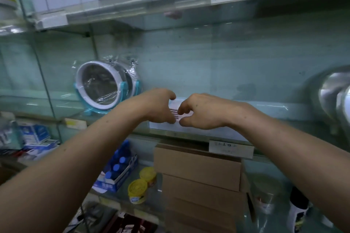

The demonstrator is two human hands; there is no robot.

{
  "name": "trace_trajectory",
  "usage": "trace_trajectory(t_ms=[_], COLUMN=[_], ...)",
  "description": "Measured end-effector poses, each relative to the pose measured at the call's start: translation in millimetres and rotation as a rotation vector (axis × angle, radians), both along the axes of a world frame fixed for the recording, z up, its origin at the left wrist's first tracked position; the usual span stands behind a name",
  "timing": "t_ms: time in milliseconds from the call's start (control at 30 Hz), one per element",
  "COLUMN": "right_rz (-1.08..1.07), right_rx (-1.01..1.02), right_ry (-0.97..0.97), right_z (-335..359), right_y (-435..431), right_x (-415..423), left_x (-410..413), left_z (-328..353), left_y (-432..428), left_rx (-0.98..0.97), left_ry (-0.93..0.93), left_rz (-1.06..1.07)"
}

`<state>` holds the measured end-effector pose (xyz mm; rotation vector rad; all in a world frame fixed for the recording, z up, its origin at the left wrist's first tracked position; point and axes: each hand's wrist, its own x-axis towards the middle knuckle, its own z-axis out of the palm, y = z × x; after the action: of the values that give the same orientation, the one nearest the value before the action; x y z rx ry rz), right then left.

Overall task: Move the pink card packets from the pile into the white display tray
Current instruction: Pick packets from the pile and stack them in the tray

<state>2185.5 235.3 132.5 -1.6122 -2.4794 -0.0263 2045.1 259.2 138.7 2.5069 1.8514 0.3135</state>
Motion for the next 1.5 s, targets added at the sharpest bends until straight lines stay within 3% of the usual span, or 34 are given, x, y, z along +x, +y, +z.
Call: trace_trajectory(t_ms=[233,667,1033,1500], right_rz=[0.099,0.035,-0.089,0.020], right_rx=[0.019,0.062,-0.056,-0.016], right_ry=[-0.079,-0.150,-0.194,-0.173], right_z=[-11,-46,-85,-83], right_y=[-1,4,-14,-20], right_x=[-48,-178,-288,-423], left_x=[-51,-164,-271,-412], left_z=[-9,-50,-92,-94], left_y=[-14,-21,-36,-65], left_rx=[0.031,0.003,-0.048,-0.083], left_ry=[0.161,0.357,0.329,0.316], left_rz=[0.152,0.352,0.465,0.622])
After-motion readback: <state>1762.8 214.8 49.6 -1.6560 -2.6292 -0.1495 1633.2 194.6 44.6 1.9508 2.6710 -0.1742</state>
